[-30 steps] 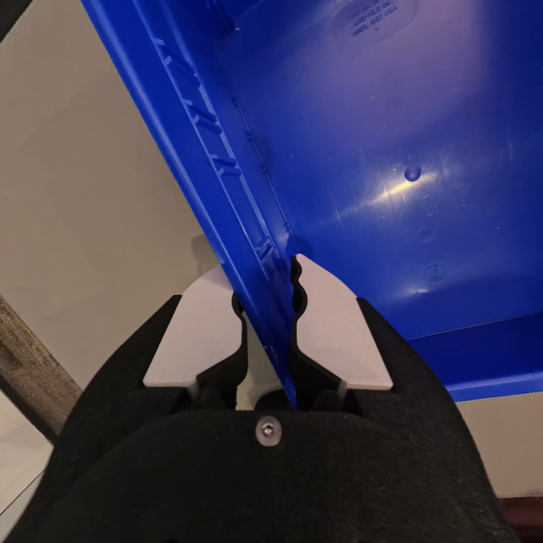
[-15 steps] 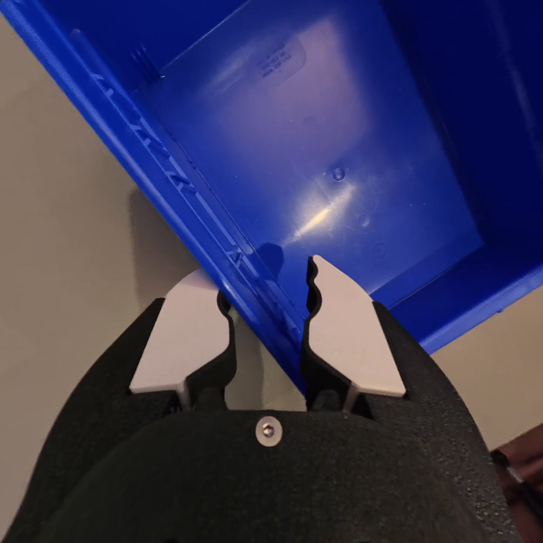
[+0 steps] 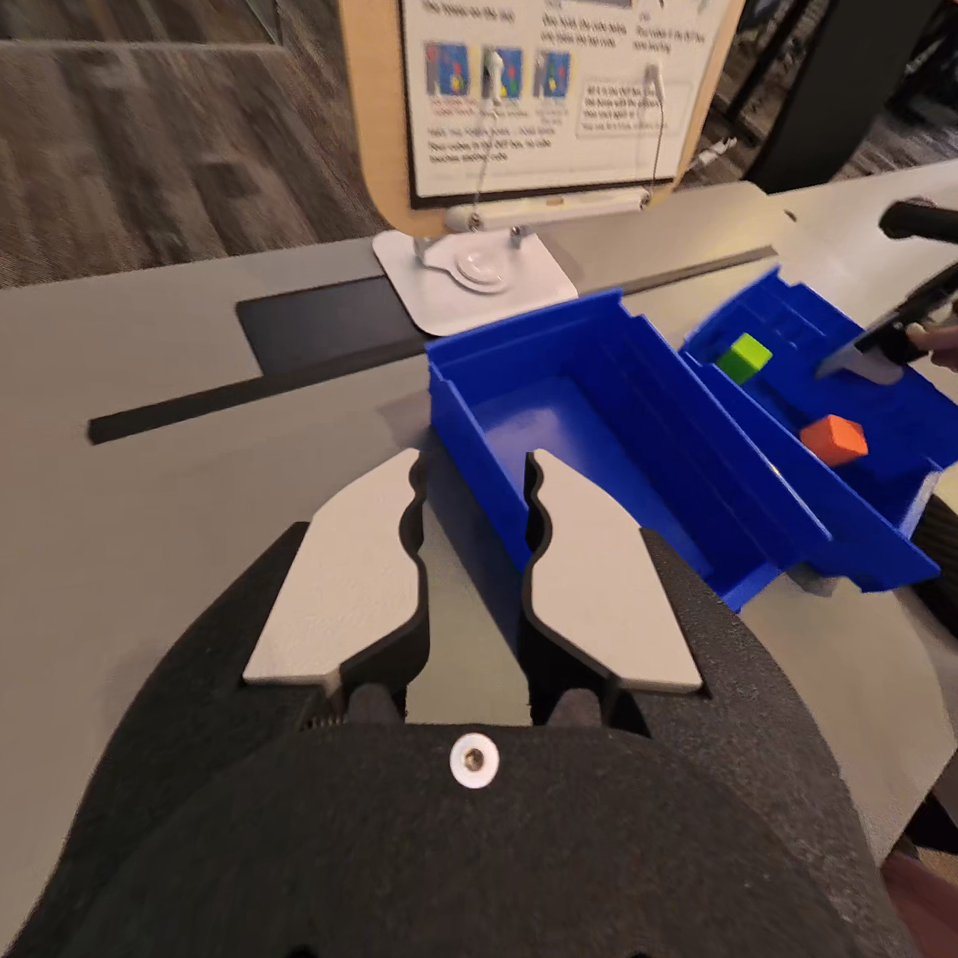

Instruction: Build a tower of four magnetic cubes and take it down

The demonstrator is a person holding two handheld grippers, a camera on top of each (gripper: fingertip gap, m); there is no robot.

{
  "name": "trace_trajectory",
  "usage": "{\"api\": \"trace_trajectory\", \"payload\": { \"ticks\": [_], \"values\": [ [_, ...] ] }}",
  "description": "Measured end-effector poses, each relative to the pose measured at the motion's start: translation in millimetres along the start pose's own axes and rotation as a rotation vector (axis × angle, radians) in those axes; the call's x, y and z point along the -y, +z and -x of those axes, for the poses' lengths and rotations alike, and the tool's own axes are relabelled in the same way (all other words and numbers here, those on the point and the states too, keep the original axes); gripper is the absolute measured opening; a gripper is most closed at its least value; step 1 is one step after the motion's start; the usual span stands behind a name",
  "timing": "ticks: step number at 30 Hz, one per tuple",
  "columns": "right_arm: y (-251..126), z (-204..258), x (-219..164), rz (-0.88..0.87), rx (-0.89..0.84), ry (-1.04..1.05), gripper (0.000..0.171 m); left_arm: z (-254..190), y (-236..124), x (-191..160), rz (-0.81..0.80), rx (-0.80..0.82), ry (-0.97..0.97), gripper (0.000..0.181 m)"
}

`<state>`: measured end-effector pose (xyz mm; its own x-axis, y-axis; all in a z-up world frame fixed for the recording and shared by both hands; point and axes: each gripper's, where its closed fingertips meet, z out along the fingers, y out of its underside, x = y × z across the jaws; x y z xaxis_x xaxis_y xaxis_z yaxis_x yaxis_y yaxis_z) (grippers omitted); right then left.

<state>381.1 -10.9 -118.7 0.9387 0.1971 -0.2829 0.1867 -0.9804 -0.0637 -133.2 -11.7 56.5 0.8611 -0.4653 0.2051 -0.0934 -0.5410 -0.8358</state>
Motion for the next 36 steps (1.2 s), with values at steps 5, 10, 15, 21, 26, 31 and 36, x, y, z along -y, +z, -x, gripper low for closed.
{"api": "trace_trajectory", "payload": {
  "ticks": [5,10,15,21,26,31,36],
  "values": [
    [-33,-10,-9,-0.027,-0.057,0.023,0.008,23,-27,3,-0.045,-0.005,-0.073,0.035],
    [-83,4,-11,0.002,-0.105,0.005,0.008,39,-50,6,-0.090,0.040,-0.096,0.035],
    [-133,65,12,0.033,-0.161,-0.113,0.009,56,-81,17,-0.182,0.160,-0.100,0.036],
    [-131,195,64,0.078,-0.169,-0.357,0.009,70,-114,23,-0.271,0.289,-0.122,0.047],
    [-84,320,103,0.119,-0.076,-0.537,0.010,87,-158,21,-0.344,0.451,-0.152,0.051],
    [-29,432,129,0.150,-0.010,-0.673,0.011,87,-203,27,-0.499,0.549,-0.184,0.051],
    [22,519,145,0.166,0.043,-0.747,0.011,60,-214,34,-0.554,0.526,-0.140,0.047]
  ]
}}
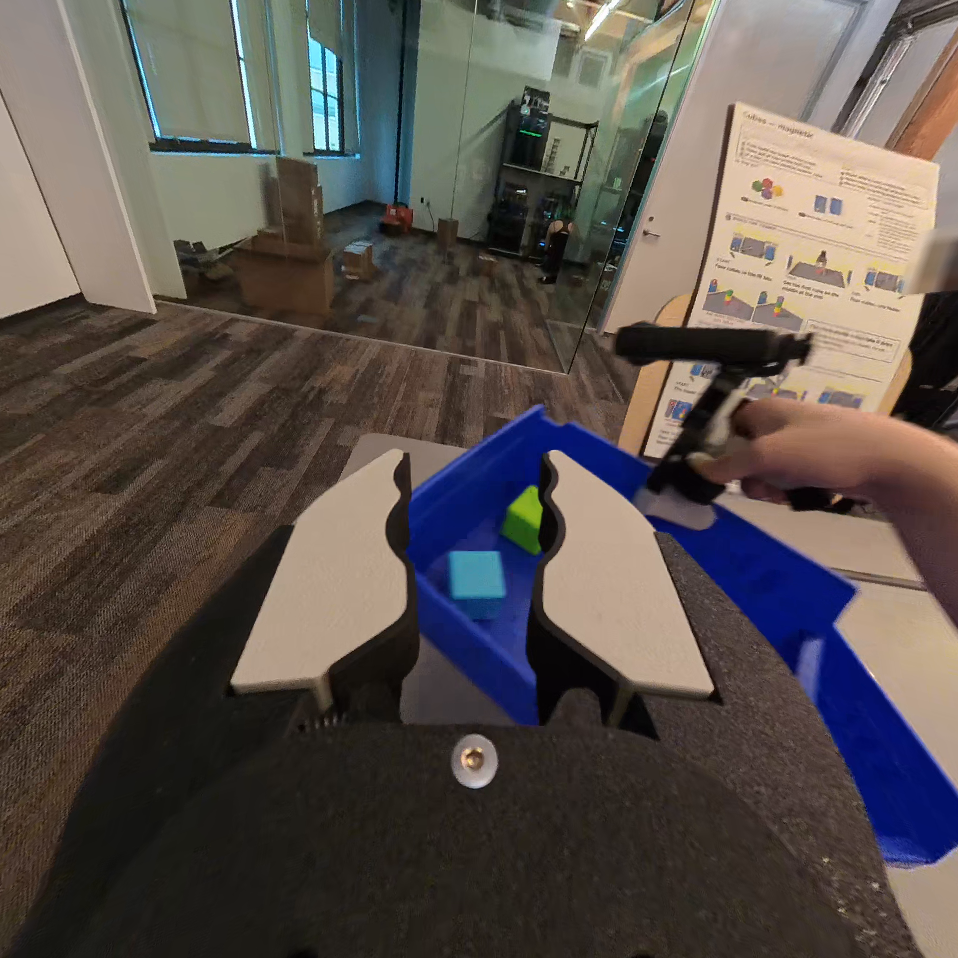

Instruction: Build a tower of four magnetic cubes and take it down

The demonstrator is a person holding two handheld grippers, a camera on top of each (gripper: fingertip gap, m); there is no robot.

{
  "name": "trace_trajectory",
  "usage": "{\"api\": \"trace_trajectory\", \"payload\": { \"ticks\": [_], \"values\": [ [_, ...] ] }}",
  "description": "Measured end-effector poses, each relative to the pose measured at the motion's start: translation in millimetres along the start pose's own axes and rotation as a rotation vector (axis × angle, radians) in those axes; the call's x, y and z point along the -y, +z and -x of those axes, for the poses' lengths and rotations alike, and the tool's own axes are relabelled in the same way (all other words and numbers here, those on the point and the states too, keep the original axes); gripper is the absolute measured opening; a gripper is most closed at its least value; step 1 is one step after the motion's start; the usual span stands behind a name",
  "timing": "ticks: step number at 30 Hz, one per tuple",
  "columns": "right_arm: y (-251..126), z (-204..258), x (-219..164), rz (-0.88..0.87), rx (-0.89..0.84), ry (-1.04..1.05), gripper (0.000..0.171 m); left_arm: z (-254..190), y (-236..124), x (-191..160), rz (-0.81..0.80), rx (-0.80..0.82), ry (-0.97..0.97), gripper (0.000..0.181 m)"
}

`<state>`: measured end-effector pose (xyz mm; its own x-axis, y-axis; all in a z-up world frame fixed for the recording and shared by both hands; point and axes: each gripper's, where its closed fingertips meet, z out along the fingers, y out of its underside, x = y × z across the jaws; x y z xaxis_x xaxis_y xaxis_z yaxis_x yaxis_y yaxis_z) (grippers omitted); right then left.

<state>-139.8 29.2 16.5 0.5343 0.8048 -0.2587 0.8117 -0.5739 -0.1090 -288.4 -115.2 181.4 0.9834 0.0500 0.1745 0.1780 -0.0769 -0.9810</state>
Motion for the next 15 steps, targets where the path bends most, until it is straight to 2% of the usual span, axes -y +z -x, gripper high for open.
{"api": "trace_trajectory", "payload": {
  "ticks": [6,15],
  "values": [
    [52,31,53,0.003,0.034,-0.041,0.012,-12,-7,5,-0.027,-0.023,0.030,0.045],
    [128,16,67,0.016,0.023,0.045,0.013,-26,5,-6,0.035,-0.085,0.049,0.045]
  ]
}}
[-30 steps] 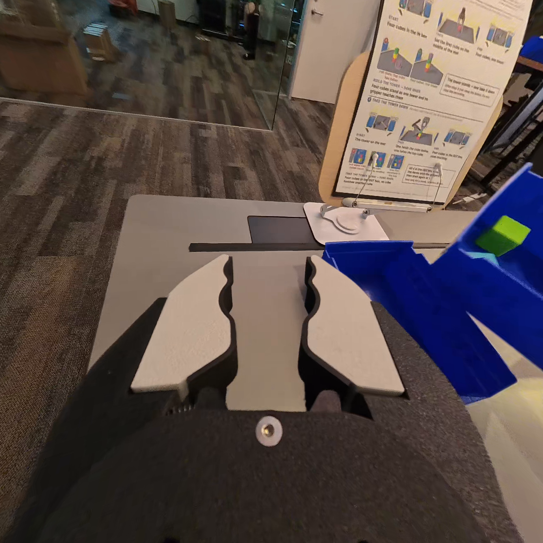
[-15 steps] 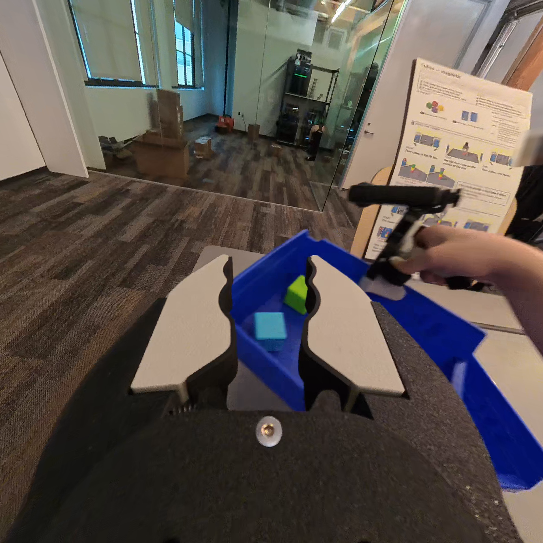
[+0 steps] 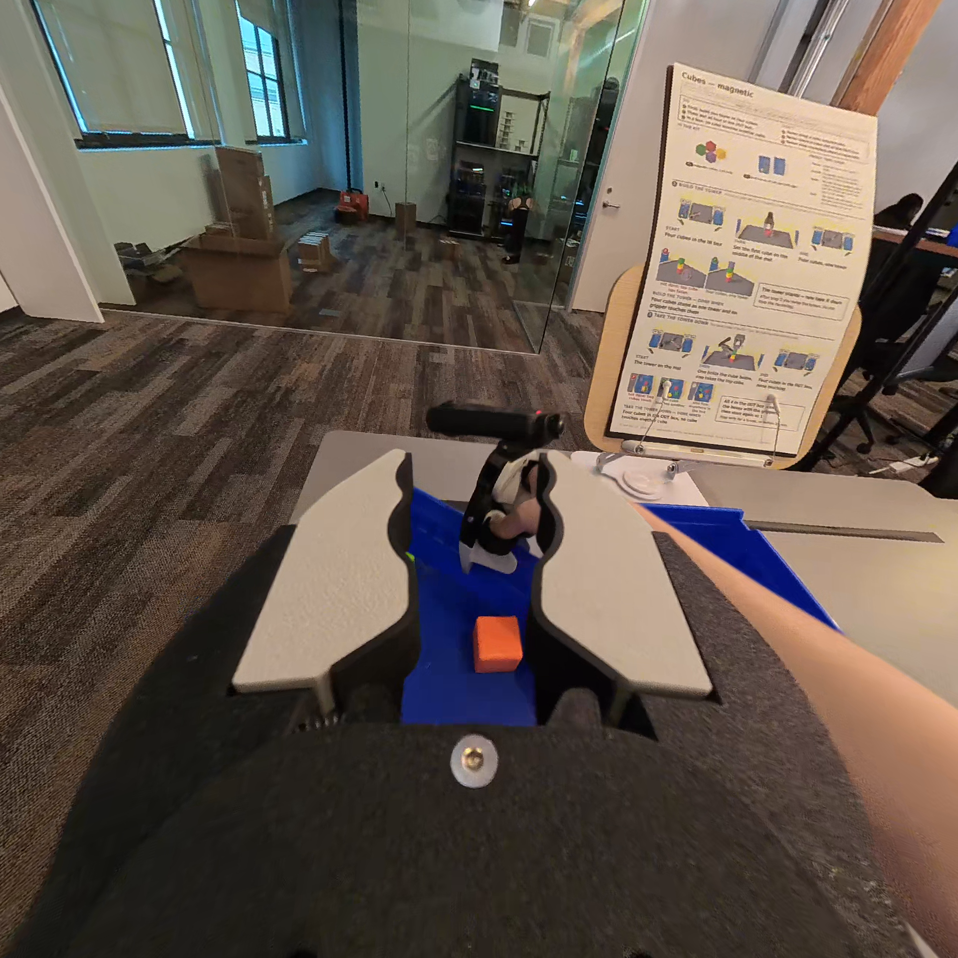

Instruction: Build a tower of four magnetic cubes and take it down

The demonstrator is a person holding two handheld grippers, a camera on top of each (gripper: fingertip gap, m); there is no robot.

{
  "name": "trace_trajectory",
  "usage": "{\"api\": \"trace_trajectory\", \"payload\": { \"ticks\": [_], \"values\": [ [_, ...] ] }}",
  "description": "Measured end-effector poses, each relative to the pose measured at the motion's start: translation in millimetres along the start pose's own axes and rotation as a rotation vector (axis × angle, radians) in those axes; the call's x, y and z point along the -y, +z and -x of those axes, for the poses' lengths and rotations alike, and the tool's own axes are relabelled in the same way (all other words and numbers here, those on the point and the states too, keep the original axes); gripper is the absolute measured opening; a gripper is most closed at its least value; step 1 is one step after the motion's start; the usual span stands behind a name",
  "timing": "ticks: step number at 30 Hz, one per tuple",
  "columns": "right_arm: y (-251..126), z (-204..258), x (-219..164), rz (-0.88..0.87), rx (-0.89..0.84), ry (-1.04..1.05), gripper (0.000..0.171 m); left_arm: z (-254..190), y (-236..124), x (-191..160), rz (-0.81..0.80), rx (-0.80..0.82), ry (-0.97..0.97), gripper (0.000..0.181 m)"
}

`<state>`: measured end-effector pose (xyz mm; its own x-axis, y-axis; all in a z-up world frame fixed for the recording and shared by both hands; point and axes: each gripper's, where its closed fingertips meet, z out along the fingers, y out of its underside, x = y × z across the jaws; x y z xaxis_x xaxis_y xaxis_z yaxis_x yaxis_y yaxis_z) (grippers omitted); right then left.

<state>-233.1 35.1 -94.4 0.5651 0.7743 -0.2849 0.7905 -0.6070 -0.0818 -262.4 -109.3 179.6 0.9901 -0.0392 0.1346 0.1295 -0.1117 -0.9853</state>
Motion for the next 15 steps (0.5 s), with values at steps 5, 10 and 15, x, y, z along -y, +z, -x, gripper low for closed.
{"api": "trace_trajectory", "payload": {
  "ticks": [5,10,15],
  "values": [
    [13,-9,-4,-0.035,0.083,0.063,0.017,-7,4,-2,0.013,-0.028,0.012,0.046],
    [-74,-25,9,-0.480,-0.026,-0.073,0.037,-14,6,-5,0.032,-0.057,0.019,0.047],
    [-178,-116,-125,-0.649,-0.570,0.054,0.053,-18,3,-4,0.030,-0.078,0.021,0.047]
  ]
}}
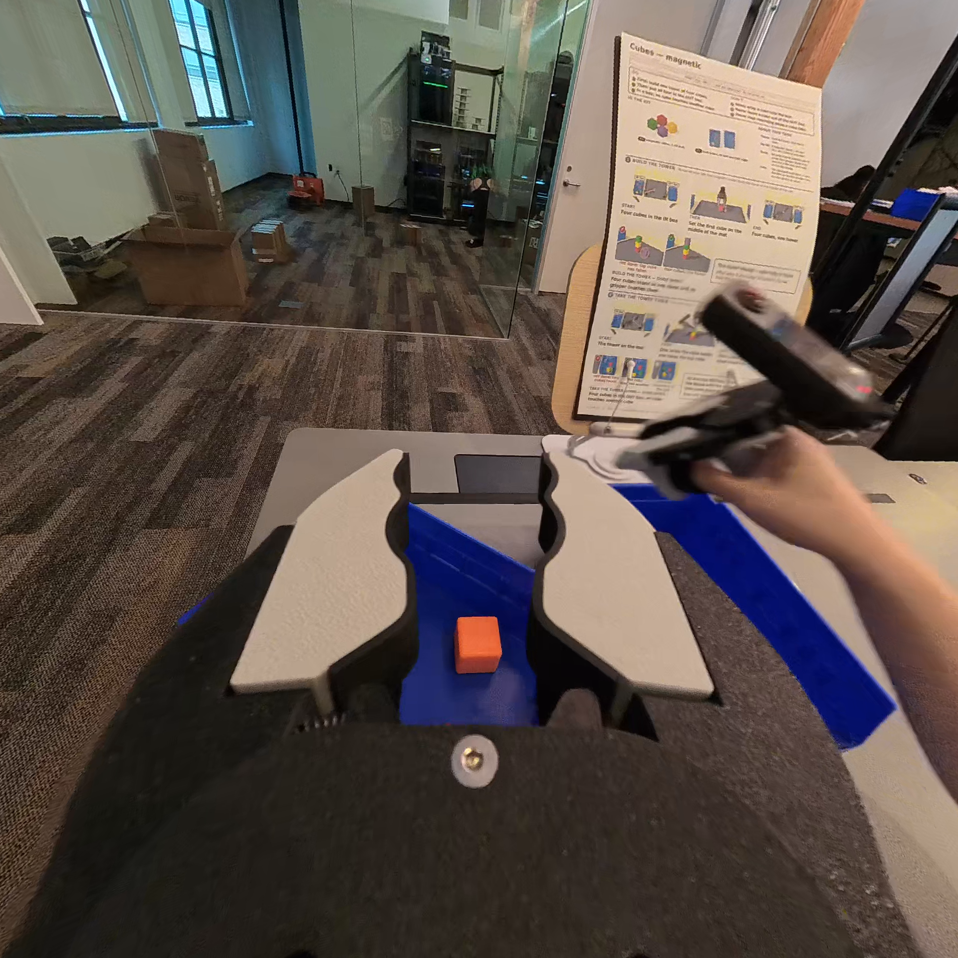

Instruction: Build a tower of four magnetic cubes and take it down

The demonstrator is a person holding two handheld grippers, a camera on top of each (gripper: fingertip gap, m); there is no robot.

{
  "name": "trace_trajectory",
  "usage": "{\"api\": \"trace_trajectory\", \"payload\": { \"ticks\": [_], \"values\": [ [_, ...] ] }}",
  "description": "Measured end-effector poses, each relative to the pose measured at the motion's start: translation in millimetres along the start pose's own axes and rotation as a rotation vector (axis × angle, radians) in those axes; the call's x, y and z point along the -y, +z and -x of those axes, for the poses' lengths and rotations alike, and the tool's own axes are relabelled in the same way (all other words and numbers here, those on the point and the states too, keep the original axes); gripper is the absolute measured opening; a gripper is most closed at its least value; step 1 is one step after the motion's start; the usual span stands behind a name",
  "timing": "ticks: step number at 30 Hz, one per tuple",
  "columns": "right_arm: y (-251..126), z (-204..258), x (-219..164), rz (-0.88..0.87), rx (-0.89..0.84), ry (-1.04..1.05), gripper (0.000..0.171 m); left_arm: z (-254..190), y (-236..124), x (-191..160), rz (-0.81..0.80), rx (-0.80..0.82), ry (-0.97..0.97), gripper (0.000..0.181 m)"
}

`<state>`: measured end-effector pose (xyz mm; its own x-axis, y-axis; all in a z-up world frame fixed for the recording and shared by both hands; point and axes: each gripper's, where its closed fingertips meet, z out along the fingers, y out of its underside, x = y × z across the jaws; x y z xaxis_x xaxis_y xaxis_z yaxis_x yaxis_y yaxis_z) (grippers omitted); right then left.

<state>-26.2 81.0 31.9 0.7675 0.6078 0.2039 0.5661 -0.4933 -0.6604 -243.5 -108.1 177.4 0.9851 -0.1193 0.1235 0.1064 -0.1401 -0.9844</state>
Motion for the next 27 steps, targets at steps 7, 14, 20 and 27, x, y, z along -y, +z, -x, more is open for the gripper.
{"api": "trace_trajectory", "payload": {
  "ticks": [7,14,20,27],
  "values": [
    [-15,-67,-182,0.417,-0.007,0.315,0.059,-20,7,-3,0.018,-0.034,0.019,0.052],
    [8,-50,-224,0.561,0.180,0.308,0.011,-58,19,-9,0.044,-0.047,0.139,0.049],
    [-13,-124,-271,0.620,0.175,0.367,0.005,-67,24,-10,0.026,-0.048,0.157,0.048],
    [-57,-239,-357,0.662,0.059,0.524,0.004,-61,33,-18,0.075,-0.017,0.160,0.049]
  ]
}}
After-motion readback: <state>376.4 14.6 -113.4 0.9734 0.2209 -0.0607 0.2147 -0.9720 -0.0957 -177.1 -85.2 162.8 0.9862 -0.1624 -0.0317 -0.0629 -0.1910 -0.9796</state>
